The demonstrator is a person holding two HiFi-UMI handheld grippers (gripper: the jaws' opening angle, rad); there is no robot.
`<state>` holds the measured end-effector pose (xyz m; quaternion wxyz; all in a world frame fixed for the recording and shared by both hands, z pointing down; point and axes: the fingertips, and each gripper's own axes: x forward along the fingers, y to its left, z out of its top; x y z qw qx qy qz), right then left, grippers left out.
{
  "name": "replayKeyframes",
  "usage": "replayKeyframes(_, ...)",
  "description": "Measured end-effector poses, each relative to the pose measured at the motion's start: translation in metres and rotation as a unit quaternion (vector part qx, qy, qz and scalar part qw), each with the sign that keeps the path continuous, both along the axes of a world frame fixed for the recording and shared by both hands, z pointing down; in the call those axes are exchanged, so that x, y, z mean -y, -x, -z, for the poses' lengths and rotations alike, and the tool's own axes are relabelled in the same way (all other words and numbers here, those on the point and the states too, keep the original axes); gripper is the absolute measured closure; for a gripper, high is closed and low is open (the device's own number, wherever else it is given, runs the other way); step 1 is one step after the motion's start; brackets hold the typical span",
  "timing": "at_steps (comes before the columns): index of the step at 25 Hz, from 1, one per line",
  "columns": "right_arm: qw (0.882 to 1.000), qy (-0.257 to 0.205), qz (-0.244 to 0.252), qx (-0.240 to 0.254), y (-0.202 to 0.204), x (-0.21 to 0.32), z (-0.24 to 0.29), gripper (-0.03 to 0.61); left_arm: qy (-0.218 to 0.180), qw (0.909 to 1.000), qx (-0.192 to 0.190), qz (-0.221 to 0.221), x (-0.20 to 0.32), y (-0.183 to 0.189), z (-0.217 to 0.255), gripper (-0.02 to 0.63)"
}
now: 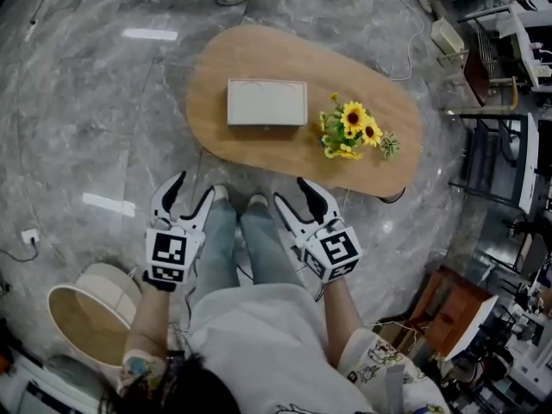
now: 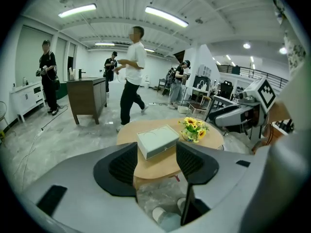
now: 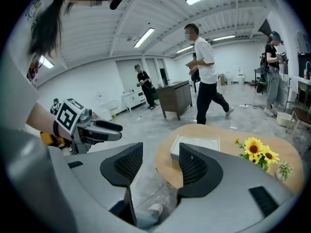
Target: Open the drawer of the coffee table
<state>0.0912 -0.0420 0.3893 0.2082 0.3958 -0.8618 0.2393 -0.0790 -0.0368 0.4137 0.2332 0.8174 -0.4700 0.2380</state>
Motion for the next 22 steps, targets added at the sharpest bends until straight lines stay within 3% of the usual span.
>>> replayKeyframes(9,1.0,0.023,-0.002,-0.006,0.021,0.002,-0.079,0.379,0.022,0.9998,0.002,-0.005,0.001,0.004,-0.078,0.388)
replayKeyframes(22,0.997,0.05,0.053,-0.037,0.037,0.001,-0.186,0.377,0.058,0.9975,0.019,-0.035,-0.001,0.011,-0.198,0.388)
